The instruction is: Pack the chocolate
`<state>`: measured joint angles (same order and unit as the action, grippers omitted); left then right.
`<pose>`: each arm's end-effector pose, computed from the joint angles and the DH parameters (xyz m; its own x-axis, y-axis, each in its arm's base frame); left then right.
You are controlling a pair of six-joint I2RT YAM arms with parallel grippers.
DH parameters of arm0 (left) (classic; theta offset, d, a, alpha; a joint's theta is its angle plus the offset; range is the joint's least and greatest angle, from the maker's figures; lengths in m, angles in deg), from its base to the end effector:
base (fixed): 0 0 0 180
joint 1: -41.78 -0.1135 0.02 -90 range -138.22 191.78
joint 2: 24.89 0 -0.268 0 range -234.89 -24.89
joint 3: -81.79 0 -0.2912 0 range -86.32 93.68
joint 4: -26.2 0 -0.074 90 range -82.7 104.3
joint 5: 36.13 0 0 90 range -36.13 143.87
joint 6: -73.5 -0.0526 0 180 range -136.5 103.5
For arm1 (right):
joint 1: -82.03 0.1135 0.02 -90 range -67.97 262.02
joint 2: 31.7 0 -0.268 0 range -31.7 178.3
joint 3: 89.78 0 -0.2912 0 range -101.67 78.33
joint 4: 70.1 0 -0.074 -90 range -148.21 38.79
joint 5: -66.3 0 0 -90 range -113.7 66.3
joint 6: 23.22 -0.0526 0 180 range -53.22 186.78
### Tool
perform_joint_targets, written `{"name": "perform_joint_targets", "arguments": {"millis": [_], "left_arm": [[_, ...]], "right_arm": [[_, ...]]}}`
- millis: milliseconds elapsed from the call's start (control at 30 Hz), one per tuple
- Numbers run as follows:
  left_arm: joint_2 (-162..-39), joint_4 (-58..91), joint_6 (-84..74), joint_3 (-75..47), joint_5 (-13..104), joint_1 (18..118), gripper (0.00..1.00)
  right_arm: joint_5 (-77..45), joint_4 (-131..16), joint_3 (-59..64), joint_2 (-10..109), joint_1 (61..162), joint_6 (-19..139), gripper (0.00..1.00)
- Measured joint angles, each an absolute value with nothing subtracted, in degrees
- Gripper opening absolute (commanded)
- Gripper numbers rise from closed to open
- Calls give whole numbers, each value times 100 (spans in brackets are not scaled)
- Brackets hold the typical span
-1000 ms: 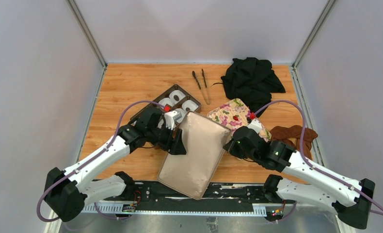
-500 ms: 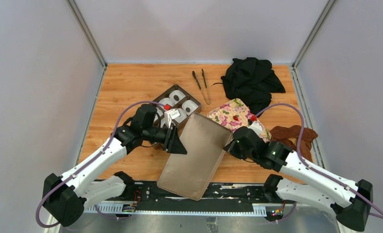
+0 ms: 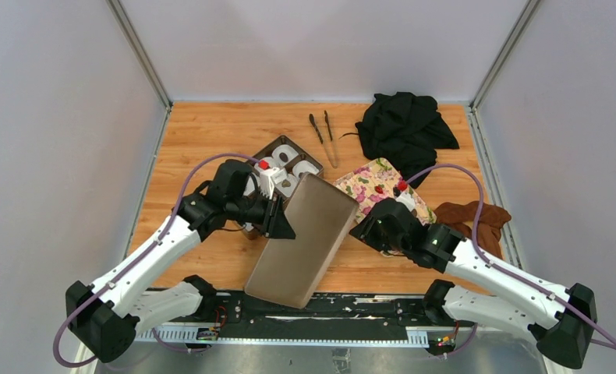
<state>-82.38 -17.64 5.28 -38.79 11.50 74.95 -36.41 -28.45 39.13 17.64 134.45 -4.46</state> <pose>0.1907 -0.1670 0.2739 -0.8250 0.2117 -0.5240 0.5577 0.4551 -0.6941 0.1510 0.1773 0.2453 -0.7604 0.5265 -0.3804 0.1549 0.7157 0.6810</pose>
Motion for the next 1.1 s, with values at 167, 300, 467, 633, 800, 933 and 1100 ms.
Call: {"name": "perform_joint_targets", "arguments": {"millis": [167,300,467,633,800,933,1100], "left_arm": [[-8243,-2442,198,-3199,1980,7493,0],[-8216,-2640,121,-3094,2323,7491,0],[-8251,-3178,40,-2764,2752,7495,0],[-8389,-3915,-346,-1374,3884,7500,0],[-8575,-4256,-827,-349,5746,7500,0],[-8990,-4485,-1245,258,6972,7500,0],[-9685,-4490,-1944,991,8188,7502,0]], "right_arm": [[-3555,-3064,3891,1703,13392,-457,38],[-3483,-3129,3861,1725,13316,-429,44],[-3420,-3110,3799,1753,13231,-374,44],[-3525,-2692,3349,1749,13106,-151,44],[-3739,-2209,2615,1838,12903,273,44],[-3722,-2021,2293,2135,12601,638,44],[-3518,-1862,1931,2719,12155,1077,43]]}}
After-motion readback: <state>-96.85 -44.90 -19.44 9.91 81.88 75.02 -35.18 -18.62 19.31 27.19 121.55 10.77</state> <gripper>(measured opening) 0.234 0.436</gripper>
